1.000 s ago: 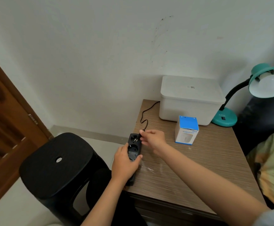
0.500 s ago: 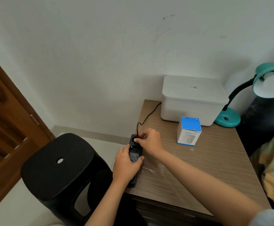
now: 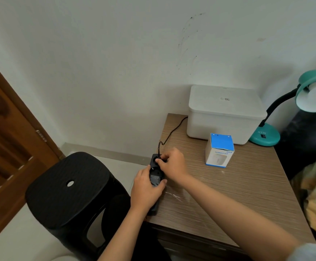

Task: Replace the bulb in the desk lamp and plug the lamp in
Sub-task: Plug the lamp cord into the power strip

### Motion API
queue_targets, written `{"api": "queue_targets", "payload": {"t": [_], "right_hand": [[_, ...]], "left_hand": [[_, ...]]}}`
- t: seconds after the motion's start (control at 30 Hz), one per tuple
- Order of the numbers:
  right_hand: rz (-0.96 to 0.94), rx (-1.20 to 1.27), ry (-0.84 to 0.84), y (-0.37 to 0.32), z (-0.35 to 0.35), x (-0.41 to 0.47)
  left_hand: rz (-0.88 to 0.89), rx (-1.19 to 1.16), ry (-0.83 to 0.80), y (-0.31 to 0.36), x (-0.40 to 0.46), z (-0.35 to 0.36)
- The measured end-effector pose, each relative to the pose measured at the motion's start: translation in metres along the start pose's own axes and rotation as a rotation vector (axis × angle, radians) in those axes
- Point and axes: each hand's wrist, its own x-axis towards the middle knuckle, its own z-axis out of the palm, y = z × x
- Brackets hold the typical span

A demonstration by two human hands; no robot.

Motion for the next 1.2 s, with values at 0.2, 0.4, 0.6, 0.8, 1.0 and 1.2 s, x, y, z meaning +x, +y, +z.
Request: {"api": "queue_targets", "payload": {"t": [0.2,0.4,0.6,0.8,1.0,1.2], "right_hand": [[0.021,-0.037,-0.055,0.003,0.004,0.009],[0.054,0.091,-0.135,0.003,-0.014,0.0],[-0.069,0.206,-0.069,0.036,-0.06,-0.055],[-0.167,0.087,0.132,0.119,-0.131,-0.101],[-0.06,-0.048,0.424,0.195,-0.2,-0.083],[0.054,-0.078,0.548,0.246,-0.23,-0.018]], "left_hand": [[-0.019,0.021,-0.001,0.003,0.0,-0.002],[-0.025,0.069,-0.043,0.006,-0.001,-0.005],[0.071,0.259,0.077,0.033,-0.021,0.005],[0.359,-0.007,0.051,0.087,-0.057,0.076],[0.591,-0.169,-0.135,0.15,-0.049,0.152],[0.619,-0.032,-0.316,0.2,0.004,0.22]]}}
